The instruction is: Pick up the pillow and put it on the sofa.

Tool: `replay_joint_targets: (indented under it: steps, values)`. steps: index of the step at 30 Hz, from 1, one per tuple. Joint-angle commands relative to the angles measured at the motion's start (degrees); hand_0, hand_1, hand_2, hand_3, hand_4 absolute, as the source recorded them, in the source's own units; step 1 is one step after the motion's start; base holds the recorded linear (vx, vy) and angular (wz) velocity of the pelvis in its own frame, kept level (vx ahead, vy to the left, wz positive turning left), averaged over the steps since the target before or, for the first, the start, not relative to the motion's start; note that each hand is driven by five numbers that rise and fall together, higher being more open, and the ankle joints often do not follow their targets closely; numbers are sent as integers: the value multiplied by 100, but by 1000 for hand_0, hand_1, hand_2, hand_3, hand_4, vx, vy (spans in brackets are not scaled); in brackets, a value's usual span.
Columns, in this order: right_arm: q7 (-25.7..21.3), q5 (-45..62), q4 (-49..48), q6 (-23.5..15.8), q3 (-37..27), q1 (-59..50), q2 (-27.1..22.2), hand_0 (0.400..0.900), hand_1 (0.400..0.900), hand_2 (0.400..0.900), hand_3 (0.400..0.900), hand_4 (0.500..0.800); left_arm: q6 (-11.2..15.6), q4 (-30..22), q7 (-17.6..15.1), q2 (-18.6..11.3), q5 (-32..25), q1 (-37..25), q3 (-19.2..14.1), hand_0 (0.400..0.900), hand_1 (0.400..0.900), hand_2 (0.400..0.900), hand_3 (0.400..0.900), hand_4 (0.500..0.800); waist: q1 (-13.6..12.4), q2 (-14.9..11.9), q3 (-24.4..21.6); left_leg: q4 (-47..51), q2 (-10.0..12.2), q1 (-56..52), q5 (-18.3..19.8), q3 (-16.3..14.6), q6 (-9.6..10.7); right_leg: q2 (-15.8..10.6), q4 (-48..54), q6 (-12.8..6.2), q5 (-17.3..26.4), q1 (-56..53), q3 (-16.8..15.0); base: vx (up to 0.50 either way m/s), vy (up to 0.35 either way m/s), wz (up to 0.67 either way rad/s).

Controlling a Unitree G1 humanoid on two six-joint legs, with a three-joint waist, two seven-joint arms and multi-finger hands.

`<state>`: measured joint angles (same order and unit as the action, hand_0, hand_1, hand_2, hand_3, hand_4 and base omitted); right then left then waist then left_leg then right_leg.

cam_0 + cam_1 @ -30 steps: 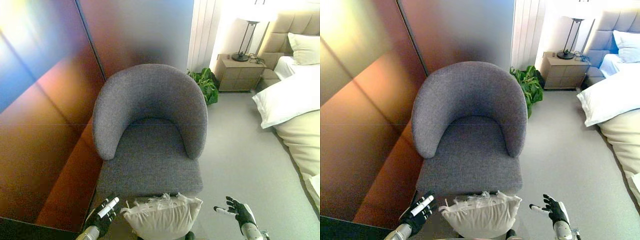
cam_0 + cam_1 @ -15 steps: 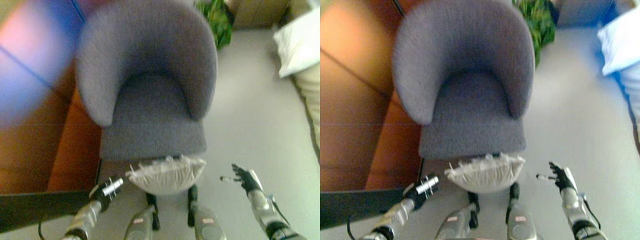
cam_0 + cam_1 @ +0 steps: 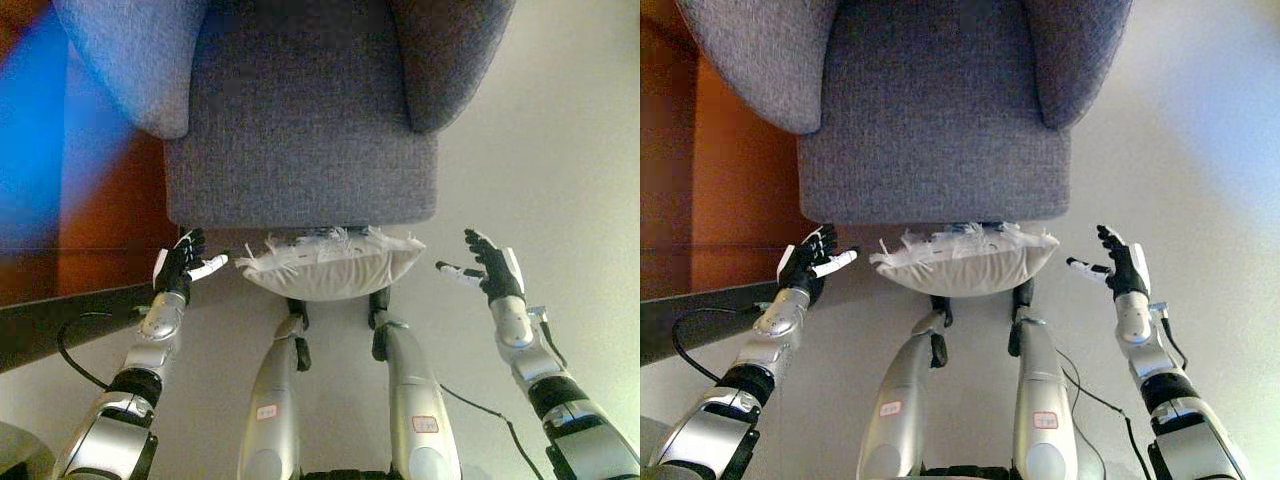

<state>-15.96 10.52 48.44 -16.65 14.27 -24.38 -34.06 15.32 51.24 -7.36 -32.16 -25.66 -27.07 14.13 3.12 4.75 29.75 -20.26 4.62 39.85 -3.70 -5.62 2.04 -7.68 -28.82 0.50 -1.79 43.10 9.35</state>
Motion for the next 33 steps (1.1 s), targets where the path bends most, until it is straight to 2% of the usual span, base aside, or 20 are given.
replay_joint_targets:
  steps: [1, 6, 9, 12, 20, 25, 26, 27, 33]
  values:
    - [-229, 284, -494, -180, -122, 93, -374, 900, 900, 900, 900, 800, 184, -215, -276, -517, 363, -41, -66, 900, 900, 900, 900, 800, 70, -255, 4, -875, -112, 582, 607, -1, -6, 169, -302, -258, -245, 331, -313, 0, 0, 0]
    - [-250, 330, -769, -68, -63, 100, -446, 900, 900, 900, 900, 800, -188, -53, -230, -592, 393, -342, 159, 900, 900, 900, 900, 800, 163, -349, 4, -1190, -101, 985, 710, 30, -22, 182, -520, -252, -218, 724, -367, -1, 3, -8]
    - [-243, 308, -810, -77, -23, 100, -442, 900, 900, 900, 900, 800, -388, 324, -38, -589, 361, -616, 285, 900, 900, 900, 900, 800, 247, -447, 4, -1319, -87, 1100, 784, 26, -32, 203, -596, -248, -212, 841, -384, 11, 4, -12]
    - [-195, 359, -777, -112, 27, 53, -459, 900, 900, 900, 900, 800, -663, 815, 288, -557, 183, -856, 334, 900, 900, 900, 900, 800, 316, -557, 4, -1399, -81, 1166, 832, 25, -39, 234, -610, -238, -197, 897, -376, 9, -5, -13]
    - [-132, 436, -768, -228, 190, -76, -525, 900, 900, 900, 900, 800, -942, 1715, 613, -471, 362, -1508, 626, 900, 900, 900, 900, 800, 488, -772, 4, -1591, -88, 1322, 903, 28, -50, 354, -682, -232, -129, 1031, -399, 6, -11, -10]
    - [-180, 459, -923, -214, 299, -161, -547, 900, 900, 900, 900, 800, -1106, 1921, 559, -408, 464, -1868, 838, 900, 900, 900, 900, 800, 581, -863, 4, -1808, -64, 1547, 1015, 30, -56, 379, -813, -234, -140, 1228, -421, -28, -7, -4]
    - [-200, 464, -980, -195, 310, -166, -547, 900, 900, 900, 900, 800, -1105, 1937, 513, -415, 500, -1922, 894, 900, 900, 900, 900, 800, 594, -886, 4, -1845, -66, 1602, 1028, 40, -64, 388, -834, -234, -123, 1277, -419, 52, -42, -1]
    - [-238, 503, -1059, -159, 352, -120, -539, 900, 900, 900, 900, 800, -1104, 1932, 415, -398, 616, -1920, 922, 900, 900, 900, 900, 800, 591, -903, 4, -2005, -68, 1546, 1304, 106, -36, 407, -976, -288, -345, 1218, -443, 55, -47, -3]
    - [-312, 526, -1282, -159, 400, -99, -617, 900, 900, 900, 900, 800, -1039, 1868, 138, -403, 952, -2126, 1131, 900, 900, 900, 900, 800, 655, -1007, 4, -2364, -45, 1934, 1426, 166, -58, 425, -1240, -302, -327, 1567, -429, -29, -15, -8]
